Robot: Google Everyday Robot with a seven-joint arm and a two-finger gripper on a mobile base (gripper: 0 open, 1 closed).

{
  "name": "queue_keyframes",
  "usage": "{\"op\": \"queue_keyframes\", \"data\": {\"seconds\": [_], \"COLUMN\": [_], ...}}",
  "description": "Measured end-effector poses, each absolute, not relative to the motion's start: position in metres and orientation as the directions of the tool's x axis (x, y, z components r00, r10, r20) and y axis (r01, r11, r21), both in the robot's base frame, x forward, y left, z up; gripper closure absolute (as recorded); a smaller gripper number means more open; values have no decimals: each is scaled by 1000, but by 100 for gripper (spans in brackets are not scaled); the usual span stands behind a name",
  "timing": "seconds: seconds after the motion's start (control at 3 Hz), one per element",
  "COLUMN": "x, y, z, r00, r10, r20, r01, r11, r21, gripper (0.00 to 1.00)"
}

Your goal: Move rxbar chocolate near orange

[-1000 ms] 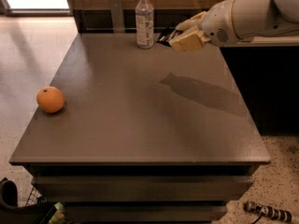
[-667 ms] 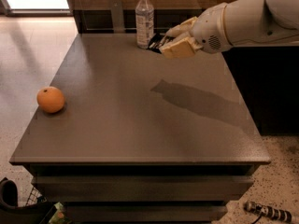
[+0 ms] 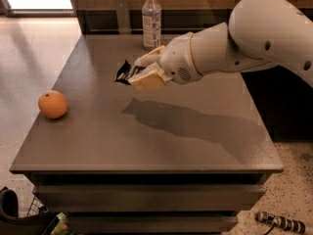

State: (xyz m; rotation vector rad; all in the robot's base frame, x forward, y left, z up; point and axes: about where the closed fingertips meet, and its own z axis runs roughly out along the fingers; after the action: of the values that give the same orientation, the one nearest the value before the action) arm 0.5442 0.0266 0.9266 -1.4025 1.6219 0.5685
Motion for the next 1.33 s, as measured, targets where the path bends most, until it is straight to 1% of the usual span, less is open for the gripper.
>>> {"op": "queue_keyframes", "data": {"seconds": [0.33,0.67,1.0,1.33], "x": [529,522,521,519], "y": [93,123,139,142], "z": [893,881,870,870], "r00": [69,86,82,86], "r10": [-506,-506,-517,-517], "r20": [-860,-858,-852,-852], "r01": [-977,-983,-986,-986], "r11": [142,97,80,76], "r21": [-161,-156,-144,-145], "gripper": [100,100,100,75]}}
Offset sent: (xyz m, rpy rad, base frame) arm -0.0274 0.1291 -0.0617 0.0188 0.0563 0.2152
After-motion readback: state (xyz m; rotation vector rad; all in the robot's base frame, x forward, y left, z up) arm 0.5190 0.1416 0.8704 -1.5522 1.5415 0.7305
